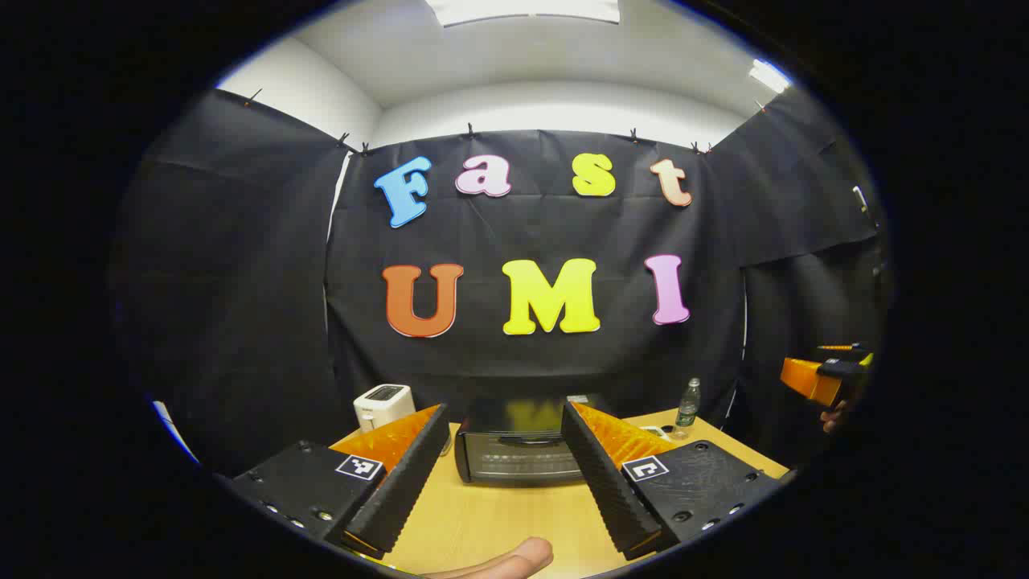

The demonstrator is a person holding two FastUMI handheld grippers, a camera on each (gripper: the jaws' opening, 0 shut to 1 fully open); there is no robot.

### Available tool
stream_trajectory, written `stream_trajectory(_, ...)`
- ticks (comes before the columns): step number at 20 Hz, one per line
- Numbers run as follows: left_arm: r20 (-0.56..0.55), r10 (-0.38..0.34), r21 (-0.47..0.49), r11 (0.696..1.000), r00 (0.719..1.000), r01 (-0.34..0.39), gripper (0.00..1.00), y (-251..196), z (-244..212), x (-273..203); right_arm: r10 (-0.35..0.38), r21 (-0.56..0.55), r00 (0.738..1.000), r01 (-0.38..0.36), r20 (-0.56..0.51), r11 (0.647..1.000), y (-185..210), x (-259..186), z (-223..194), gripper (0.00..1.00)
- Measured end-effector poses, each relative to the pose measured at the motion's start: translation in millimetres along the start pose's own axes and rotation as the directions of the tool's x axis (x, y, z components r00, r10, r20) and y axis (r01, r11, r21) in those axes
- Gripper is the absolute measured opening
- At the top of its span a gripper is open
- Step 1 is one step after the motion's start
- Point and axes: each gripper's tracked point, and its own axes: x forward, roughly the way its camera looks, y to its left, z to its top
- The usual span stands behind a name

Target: Open the electric oven with the left hand, put the food in, and close the electric oven.

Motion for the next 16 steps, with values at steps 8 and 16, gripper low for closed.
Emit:
stream_trajectory(8, -0.021, -0.013, -0.025, 1.0, 1.0, 0.012, 0.93, 8, 4, 6, -0.002, -0.049, 1.0, 0.004, 0.03, 0.999, 1, -18, 15, 0.94)
stream_trajectory(16, -0.013, 0.01, -0.016, 1.0, 1.0, -0.01, 0.92, 11, 8, 14, -0.02, -0.038, 0.999, 0.022, 0.045, 0.999, -24, -23, 22, 0.94)
